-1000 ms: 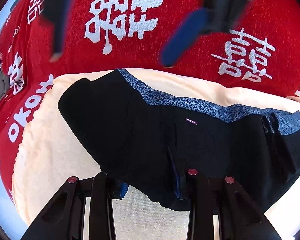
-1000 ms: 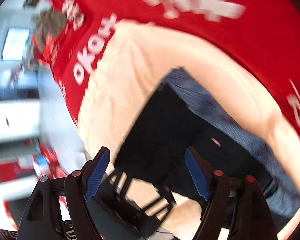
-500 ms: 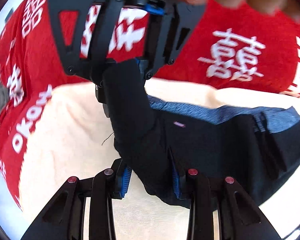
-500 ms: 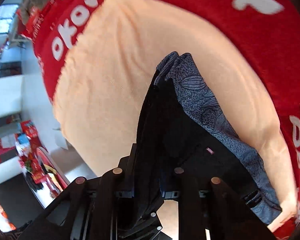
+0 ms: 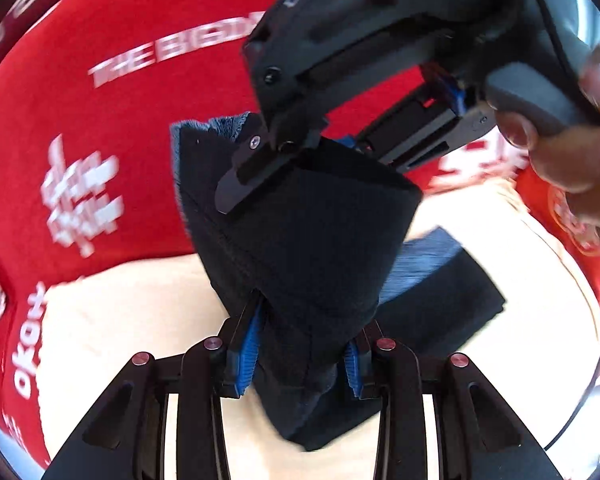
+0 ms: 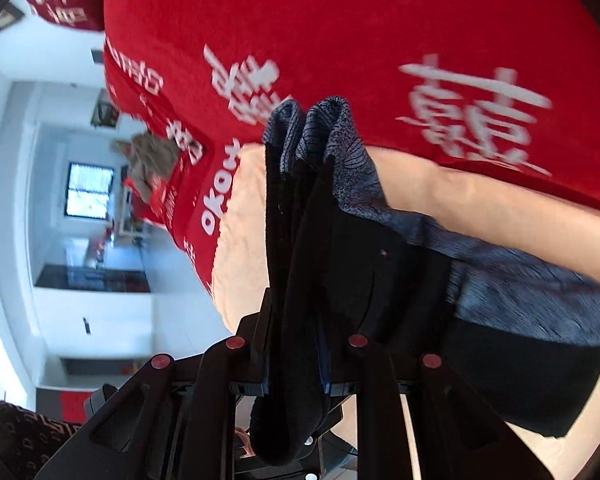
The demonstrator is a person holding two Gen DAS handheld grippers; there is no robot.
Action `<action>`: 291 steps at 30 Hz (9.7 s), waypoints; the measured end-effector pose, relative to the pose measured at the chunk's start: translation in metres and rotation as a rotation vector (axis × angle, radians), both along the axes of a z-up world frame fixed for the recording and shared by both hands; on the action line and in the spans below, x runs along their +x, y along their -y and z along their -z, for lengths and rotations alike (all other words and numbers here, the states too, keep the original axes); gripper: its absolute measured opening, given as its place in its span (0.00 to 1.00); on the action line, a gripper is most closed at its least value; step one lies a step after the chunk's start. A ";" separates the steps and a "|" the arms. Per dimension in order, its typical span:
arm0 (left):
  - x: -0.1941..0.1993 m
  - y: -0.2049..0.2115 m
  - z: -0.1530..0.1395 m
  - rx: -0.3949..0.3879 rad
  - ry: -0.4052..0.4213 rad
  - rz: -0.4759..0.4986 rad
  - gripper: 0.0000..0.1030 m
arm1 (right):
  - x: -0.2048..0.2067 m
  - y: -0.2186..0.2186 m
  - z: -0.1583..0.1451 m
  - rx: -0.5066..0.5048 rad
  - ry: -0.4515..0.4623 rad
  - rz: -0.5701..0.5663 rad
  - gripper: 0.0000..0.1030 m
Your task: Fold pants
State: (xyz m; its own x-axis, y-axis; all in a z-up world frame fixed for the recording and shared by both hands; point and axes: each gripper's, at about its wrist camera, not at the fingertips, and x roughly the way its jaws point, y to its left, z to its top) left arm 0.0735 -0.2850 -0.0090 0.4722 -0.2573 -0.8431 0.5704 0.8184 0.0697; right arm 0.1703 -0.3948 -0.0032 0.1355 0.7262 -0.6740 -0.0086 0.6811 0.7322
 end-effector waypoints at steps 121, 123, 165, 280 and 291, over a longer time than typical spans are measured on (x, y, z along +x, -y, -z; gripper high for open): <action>0.108 -0.036 0.174 0.010 -0.561 -0.530 0.90 | -0.124 0.211 0.148 -0.246 -0.240 0.305 0.57; 0.105 -0.036 0.177 0.012 -0.571 -0.520 0.90 | -0.128 0.212 0.151 -0.231 -0.251 0.320 0.60; 0.111 -0.028 0.195 -0.265 -0.712 -0.221 0.74 | -0.079 0.226 0.202 0.165 -0.219 0.216 0.45; -0.146 -0.080 -0.062 0.227 -0.329 -0.295 1.00 | -0.294 0.003 -0.066 -0.772 -0.060 0.208 1.00; -0.150 -0.076 -0.060 0.247 -0.335 -0.298 1.00 | -0.295 0.004 -0.063 -0.764 -0.063 0.217 1.00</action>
